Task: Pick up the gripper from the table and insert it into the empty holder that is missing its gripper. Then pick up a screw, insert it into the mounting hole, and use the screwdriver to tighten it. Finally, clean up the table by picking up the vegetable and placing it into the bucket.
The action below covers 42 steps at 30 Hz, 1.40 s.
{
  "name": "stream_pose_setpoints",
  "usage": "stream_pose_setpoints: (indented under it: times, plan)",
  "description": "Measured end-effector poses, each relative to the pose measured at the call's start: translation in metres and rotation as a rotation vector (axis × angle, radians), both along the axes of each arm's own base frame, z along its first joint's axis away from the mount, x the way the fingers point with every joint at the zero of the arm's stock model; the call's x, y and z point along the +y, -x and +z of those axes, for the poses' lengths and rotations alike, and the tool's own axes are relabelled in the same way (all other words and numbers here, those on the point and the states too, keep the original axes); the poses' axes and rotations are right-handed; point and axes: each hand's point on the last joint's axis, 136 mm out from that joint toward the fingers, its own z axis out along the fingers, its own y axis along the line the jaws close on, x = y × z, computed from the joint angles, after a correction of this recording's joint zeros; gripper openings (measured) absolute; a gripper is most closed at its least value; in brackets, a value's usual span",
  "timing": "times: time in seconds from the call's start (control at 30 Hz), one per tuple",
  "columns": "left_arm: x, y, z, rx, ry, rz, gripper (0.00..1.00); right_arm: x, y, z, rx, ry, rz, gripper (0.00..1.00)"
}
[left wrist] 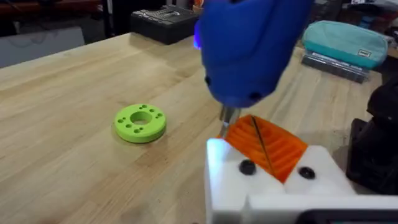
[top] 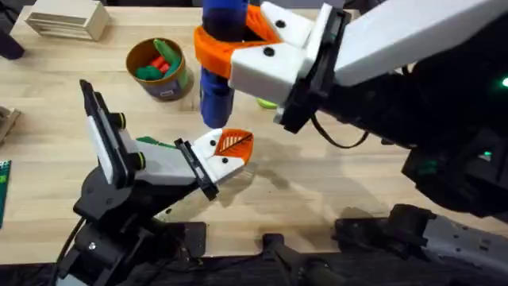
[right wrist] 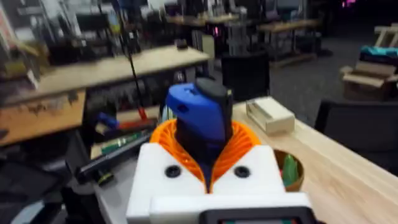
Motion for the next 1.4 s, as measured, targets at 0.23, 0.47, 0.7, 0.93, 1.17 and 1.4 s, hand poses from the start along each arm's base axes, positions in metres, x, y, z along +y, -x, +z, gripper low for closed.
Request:
stream_pose_setpoints:
  times: [0.23, 0.47, 0.7, 0.93, 1.17, 1.4]
  plan:
    - [0.0, -0.0001, 0.0, 0.0, 0.0, 0.0, 0.004, 0.0002, 0.0004, 0.0, 0.026, -0.012, 0.007, 0.027]
    - [0.0, 0.0, 0.0, 0.0, 0.0, 0.0, 0.004, 0.0021, -0.001, -0.0031, 0.058, -0.017, 0.013, 0.027]
    - [0.0, -0.0001, 0.0, 0.0, 0.0, 0.0, 0.004, 0.003, -0.0016, -0.0075, 0.086, -0.012, 0.015, 0.027]
    - [0.0001, -0.0001, 0.0, 0.0, 0.0, 0.0, 0.004, 0.0031, -0.0017, -0.0088, 0.095, -0.01, 0.016, 0.027]
    - [0.0, -0.0001, 0.0, 0.0, 0.0, 0.0, 0.004, 0.0031, -0.0017, -0.0088, 0.11, -0.017, 0.018, 0.027]
    - [0.0, 0.0, -0.0001, 0.0, 0.0, 0.0, 0.004, 0.0031, -0.0018, -0.0094, 0.114, -0.016, 0.019, 0.027]
